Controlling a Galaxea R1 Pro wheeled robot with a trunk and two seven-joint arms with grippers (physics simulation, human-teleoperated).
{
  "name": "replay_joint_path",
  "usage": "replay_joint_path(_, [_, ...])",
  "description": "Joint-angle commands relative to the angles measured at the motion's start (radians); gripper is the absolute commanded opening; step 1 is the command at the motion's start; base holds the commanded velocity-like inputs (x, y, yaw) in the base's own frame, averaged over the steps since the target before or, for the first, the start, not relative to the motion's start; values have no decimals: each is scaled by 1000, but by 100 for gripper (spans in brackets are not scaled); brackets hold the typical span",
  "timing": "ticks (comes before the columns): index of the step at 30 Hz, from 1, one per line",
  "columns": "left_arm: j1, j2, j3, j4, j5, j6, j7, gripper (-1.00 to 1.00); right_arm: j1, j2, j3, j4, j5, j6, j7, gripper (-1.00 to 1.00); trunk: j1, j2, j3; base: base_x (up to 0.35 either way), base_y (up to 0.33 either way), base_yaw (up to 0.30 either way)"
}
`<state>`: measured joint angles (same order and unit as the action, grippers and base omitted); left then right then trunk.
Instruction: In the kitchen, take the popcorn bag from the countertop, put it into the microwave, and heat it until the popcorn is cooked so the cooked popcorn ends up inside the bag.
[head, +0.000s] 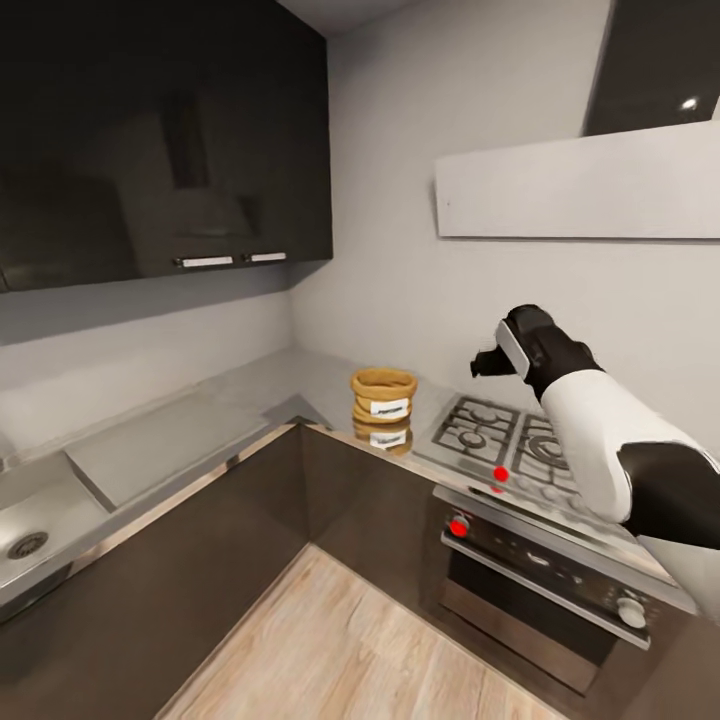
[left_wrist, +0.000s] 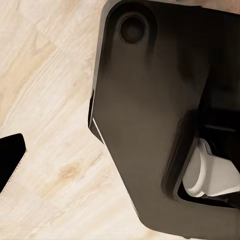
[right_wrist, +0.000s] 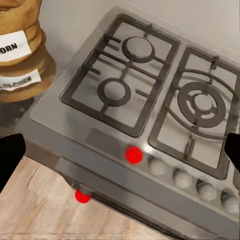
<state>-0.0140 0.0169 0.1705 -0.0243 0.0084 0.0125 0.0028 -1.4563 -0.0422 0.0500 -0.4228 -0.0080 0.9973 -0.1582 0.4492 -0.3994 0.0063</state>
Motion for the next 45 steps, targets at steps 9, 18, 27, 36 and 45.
replay_joint_path(9, [0, -1, 4, 0, 1, 2, 0, 100, -1, 0, -14, 201, -1, 29, -2, 100, 1, -1, 0, 231, 87, 43])
replay_joint_path(18, [0, -2, 5, 0, 1, 1, 0, 100, -1, 0, -74, 203, -1, 29, -2, 100, 1, -1, 0, 205, -108, 263])
replay_joint_path(27, [0, -1, 6, 0, 1, 2, 0, 100, -1, -2, -76, 203, -1, 29, -1, 100, 1, -1, -2, 54, -9, 217])
replay_joint_path(36, [0, 0, 6, 0, 1, 1, 0, 100, -1, -7, -105, 209, 0, 29, -43, 100, 1, -1, -2, 326, 0, 8])
replay_joint_path(45, [-1, 0, 6, 0, 1, 2, 1, 100, -1, -11, -206, 210, 0, 29, -92, 100, 1, -1, -2, 172, 0, 0])
